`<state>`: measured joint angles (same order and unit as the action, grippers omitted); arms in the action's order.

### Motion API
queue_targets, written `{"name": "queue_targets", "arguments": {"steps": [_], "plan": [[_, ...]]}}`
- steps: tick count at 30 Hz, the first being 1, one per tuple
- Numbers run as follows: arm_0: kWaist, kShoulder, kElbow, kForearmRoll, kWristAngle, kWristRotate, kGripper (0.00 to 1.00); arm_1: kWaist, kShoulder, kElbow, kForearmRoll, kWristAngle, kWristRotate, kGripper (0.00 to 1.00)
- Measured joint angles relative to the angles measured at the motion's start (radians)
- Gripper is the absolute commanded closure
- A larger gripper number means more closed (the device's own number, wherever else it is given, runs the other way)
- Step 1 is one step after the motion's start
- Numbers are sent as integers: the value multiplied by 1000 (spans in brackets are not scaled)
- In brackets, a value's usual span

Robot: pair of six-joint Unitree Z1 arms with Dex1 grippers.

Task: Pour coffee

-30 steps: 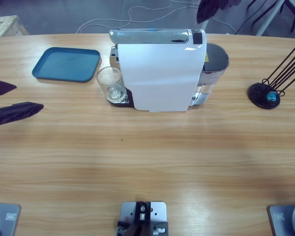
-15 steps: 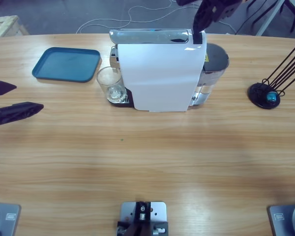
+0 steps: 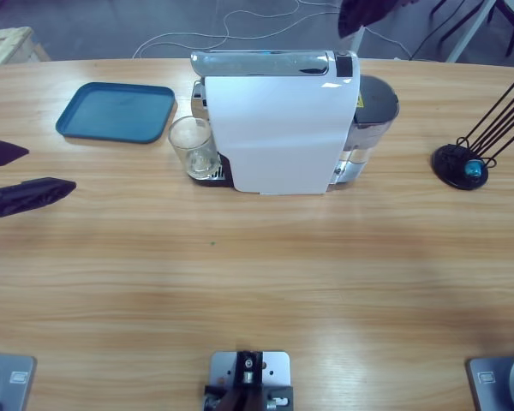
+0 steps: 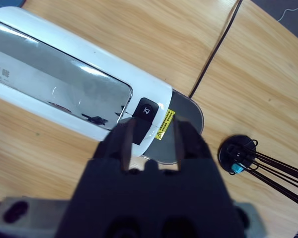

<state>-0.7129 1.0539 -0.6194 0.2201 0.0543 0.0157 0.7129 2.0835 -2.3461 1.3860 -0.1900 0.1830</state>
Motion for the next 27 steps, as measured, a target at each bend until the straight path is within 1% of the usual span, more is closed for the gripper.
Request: {"name": "queue_targets", "arguments": {"steps": [11, 27], "plan": [[0, 0, 0, 0, 0, 0, 18, 0, -45, 31, 0, 0, 19, 0], [0, 1, 0, 0, 0, 0, 18, 0, -46, 53, 0, 0, 25, 0]]}}
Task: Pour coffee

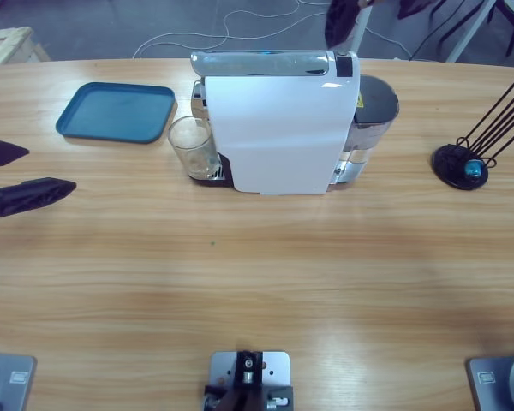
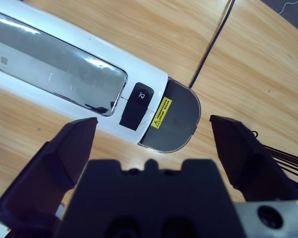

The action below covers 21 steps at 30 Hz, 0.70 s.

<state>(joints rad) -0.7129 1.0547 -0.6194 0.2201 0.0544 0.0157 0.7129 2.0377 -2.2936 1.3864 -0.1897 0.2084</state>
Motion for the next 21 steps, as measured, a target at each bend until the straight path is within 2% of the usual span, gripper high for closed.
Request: {"name": "queue_targets", "arguments": {"steps": [6, 8, 12, 21], "plan": [[0, 1, 0, 0, 0, 0, 18, 0, -1, 5, 0, 0, 1, 0], [0, 3, 0, 0, 0, 0, 18, 3, -22, 70, -41, -2, 6, 0], [0, 4, 0, 0, 0, 0, 18, 14, -214, 393, -276, -5, 15, 0], [0, 8, 20, -62, 0, 0, 18, 20, -801, 1186, -731, 0, 15, 0]]}}
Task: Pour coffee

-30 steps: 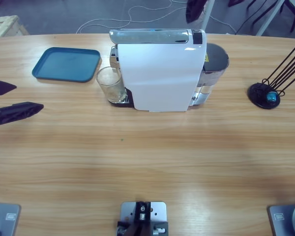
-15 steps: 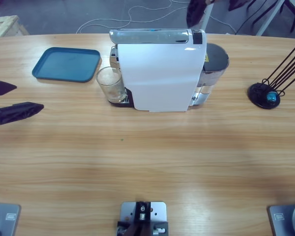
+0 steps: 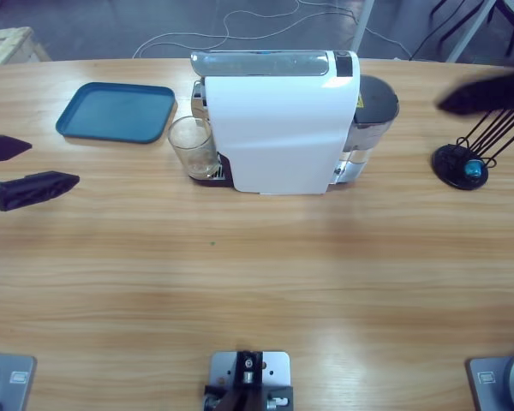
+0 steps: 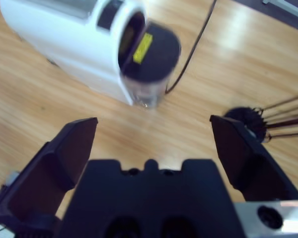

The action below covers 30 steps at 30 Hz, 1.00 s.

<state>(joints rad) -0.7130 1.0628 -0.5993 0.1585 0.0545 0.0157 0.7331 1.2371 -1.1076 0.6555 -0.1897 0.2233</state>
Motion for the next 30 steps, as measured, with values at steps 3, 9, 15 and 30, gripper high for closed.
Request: {"name": "queue_targets", "arguments": {"steps": [3, 9, 15, 30], "plan": [[0, 0, 12, -29, -1, 0, 18, 1, -150, 242, -210, 23, -8, 0], [-1, 0, 40, -82, -1, 0, 18, 1, -290, 499, -444, 55, -58, 0], [-3, 0, 72, -138, -1, 0, 18, 1, -398, 607, -496, 84, -65, 0], [-4, 15, 89, -175, -23, 3, 18, 1, -416, 651, -566, 88, -65, 0]]}}
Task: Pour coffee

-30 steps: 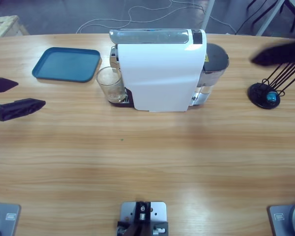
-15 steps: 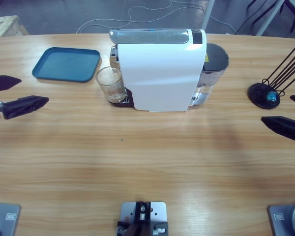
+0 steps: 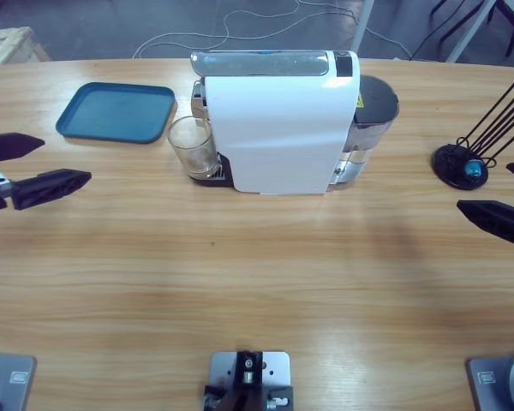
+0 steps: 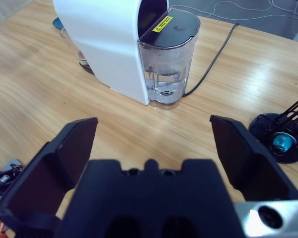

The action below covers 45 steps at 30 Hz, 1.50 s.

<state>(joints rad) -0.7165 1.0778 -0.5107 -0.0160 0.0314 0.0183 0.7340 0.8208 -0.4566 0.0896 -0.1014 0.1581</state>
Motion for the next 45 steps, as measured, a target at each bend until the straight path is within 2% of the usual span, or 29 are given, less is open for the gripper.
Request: {"name": "queue_targets", "arguments": {"steps": [45], "plan": [[0, 21, 21, -51, 0, 0, 18, 0, 8, 18, -34, 0, 0, 0]]}}
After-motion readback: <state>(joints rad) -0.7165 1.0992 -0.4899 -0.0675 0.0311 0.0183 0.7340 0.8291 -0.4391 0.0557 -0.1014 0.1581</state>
